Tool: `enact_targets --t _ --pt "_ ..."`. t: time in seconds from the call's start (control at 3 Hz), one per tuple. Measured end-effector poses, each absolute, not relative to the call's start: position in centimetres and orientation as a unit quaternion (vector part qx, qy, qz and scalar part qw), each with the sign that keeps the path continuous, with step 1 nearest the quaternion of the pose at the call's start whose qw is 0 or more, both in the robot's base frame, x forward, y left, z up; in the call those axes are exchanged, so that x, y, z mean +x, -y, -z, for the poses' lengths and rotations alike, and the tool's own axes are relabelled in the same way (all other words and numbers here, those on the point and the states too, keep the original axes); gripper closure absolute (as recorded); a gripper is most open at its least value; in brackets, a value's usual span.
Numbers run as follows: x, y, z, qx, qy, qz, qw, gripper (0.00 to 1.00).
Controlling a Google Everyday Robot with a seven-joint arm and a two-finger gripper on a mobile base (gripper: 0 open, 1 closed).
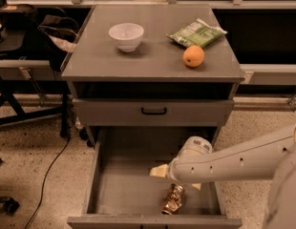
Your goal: Pick orange can from middle drawer and place on counter
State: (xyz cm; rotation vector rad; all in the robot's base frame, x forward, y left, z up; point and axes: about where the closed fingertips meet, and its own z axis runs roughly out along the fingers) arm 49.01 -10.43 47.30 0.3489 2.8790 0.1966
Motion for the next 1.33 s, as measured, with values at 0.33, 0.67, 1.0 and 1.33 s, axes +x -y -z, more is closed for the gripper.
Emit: enact_targets --t 0.33,0.67,1.0,1.33 --pt "48.6 10.1 -44.9 0.125 -0.985 -0.068 0.095 0.0" --pt "47.9 9.6 -42.9 0.122 -0.987 -0.067 0.077 0.0" --pt "47.1 9.4 -40.5 0.111 -0.99 -0.066 0.062 0.0" --pt "47.1 9.4 -40.5 0.088 -0.992 -0.066 0.064 0.0"
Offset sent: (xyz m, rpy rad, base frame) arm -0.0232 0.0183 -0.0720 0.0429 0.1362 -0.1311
